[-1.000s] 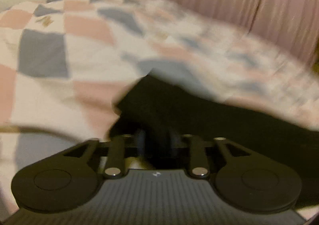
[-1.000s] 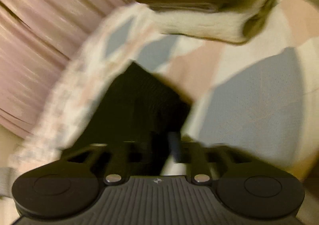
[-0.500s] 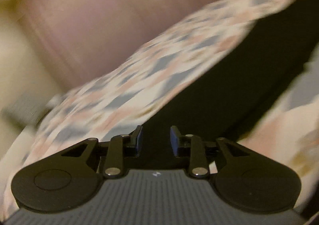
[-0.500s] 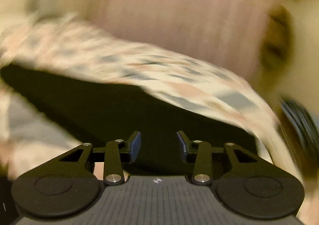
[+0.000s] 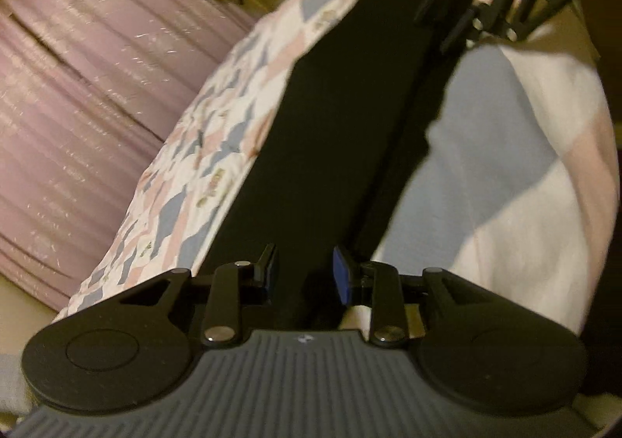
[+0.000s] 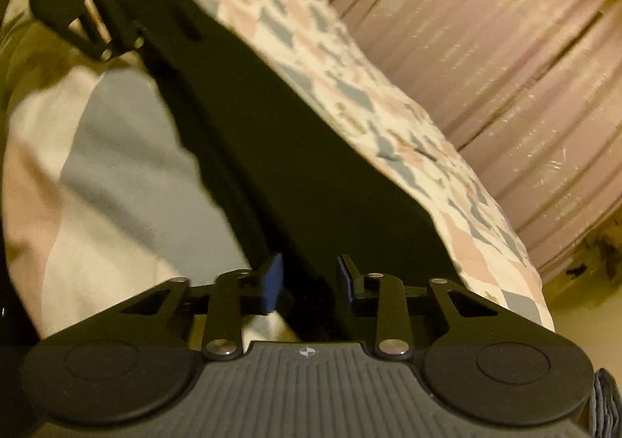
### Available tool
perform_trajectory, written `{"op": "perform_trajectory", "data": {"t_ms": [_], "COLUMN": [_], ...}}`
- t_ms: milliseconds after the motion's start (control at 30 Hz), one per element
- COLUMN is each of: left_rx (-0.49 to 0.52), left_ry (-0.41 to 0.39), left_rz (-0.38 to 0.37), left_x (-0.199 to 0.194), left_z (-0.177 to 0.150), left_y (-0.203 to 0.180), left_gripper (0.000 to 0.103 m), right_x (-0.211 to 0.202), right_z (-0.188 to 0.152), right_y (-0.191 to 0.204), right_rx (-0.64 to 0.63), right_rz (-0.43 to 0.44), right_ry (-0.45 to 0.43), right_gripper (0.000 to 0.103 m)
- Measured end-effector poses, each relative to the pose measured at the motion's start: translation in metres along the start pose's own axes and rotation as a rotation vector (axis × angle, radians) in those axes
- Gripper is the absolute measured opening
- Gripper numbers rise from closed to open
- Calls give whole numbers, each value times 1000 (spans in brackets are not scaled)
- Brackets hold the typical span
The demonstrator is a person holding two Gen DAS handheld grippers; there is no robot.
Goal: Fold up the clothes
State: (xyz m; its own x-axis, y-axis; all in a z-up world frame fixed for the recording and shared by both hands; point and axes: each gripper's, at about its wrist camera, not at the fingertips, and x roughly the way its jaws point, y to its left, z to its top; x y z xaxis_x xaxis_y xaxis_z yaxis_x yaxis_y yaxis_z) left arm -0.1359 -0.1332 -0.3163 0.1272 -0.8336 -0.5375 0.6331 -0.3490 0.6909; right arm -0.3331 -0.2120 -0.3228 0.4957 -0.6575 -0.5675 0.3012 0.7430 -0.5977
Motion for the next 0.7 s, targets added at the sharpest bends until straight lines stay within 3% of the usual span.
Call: {"op": "perform_trajectory", "data": {"t_ms": [167, 400, 500, 567, 633, 700], "left_rx": [19, 225, 280, 313, 337, 334], "left_ry": [-2, 16, 25, 33, 34, 27], "left_rz": [16, -39, -34, -29, -22, -27], "left_x": [7, 14, 20, 26, 32, 36], "left_z": [3, 0, -3, -4, -4, -6], "left_y": [-4, -27, -35, -38, -37, -34], "left_gripper": [28, 19, 20, 29, 31, 17], "right_x": [1, 13, 14, 17, 19, 20], "right_z": [0, 0, -2, -1, 0, 0], "right_y": [3, 7, 11, 13, 16, 18], "right_rx": [1, -60, -73, -95, -126, -150], "right_rz": [-29, -26, -39, -45, -51, -53], "right_ry": [-10, 59, 62, 72, 79, 81], "right_gripper": [29, 30, 35, 39, 42, 35]}}
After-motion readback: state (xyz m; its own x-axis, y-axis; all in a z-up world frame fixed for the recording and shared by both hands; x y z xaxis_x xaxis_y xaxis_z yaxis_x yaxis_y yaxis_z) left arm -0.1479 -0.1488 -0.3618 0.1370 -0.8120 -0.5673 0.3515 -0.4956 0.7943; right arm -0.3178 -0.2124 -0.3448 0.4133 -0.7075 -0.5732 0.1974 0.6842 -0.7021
